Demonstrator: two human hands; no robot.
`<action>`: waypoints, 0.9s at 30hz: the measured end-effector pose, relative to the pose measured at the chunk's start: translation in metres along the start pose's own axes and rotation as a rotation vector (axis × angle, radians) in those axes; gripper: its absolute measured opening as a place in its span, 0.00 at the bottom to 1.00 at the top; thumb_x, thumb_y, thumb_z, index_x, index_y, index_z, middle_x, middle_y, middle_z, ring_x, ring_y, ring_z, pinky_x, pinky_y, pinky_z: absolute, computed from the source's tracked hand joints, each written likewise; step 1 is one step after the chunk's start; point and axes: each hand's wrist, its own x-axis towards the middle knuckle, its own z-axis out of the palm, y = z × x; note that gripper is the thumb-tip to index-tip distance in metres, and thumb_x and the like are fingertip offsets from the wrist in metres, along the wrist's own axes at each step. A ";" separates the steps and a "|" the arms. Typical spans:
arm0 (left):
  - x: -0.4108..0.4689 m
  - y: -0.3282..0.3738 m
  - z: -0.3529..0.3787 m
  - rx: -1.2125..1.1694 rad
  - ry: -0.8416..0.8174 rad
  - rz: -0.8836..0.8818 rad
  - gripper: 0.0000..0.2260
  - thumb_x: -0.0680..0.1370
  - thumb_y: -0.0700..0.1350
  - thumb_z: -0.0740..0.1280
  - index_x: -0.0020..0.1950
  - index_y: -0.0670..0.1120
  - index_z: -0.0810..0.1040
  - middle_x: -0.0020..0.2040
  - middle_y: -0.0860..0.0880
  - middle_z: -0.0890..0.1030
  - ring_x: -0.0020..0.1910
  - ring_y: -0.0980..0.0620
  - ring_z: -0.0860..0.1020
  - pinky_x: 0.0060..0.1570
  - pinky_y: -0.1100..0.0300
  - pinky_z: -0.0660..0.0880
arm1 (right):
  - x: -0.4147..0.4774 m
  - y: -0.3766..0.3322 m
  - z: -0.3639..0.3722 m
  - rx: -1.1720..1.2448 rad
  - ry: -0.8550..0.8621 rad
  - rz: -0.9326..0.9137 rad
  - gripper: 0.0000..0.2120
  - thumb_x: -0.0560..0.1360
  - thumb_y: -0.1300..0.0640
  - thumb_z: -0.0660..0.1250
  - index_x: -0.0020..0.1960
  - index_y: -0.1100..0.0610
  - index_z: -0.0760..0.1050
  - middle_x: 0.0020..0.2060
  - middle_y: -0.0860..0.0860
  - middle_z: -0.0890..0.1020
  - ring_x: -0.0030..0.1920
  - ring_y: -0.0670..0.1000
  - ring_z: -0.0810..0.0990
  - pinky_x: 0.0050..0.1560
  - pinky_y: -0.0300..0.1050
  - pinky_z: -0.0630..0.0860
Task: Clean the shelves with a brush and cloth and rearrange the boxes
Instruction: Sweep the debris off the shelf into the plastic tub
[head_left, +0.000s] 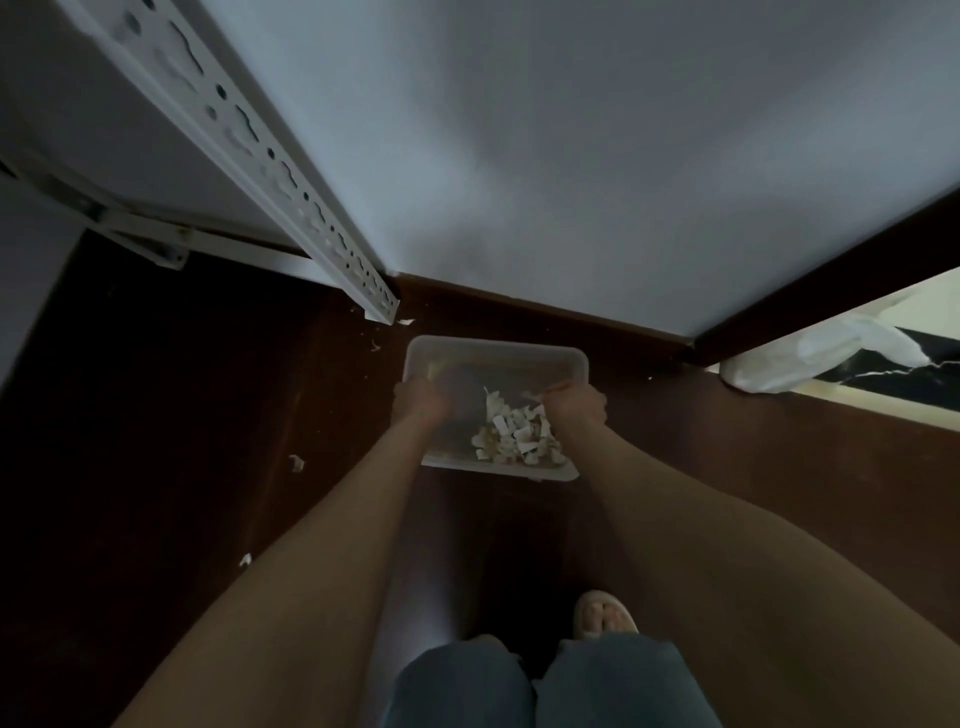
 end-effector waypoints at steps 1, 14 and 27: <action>0.005 -0.003 0.003 -0.027 0.005 -0.027 0.21 0.79 0.49 0.62 0.70 0.41 0.67 0.67 0.40 0.70 0.62 0.41 0.74 0.54 0.52 0.73 | 0.005 0.000 0.001 -0.004 0.017 0.005 0.21 0.78 0.53 0.62 0.66 0.65 0.69 0.66 0.60 0.69 0.62 0.60 0.72 0.62 0.56 0.73; 0.034 -0.025 0.004 -0.212 0.003 -0.211 0.24 0.77 0.46 0.66 0.70 0.39 0.67 0.65 0.40 0.72 0.59 0.40 0.75 0.55 0.49 0.76 | 0.029 0.004 0.009 -0.109 -0.023 -0.020 0.23 0.80 0.52 0.59 0.70 0.65 0.64 0.67 0.59 0.62 0.62 0.61 0.71 0.63 0.56 0.72; -0.115 -0.004 -0.150 -0.050 0.283 -0.108 0.14 0.80 0.44 0.55 0.64 0.49 0.71 0.58 0.44 0.77 0.54 0.42 0.77 0.43 0.53 0.72 | -0.156 -0.074 -0.085 -0.215 0.133 -0.164 0.21 0.80 0.52 0.58 0.69 0.62 0.66 0.69 0.60 0.65 0.66 0.61 0.67 0.65 0.53 0.65</action>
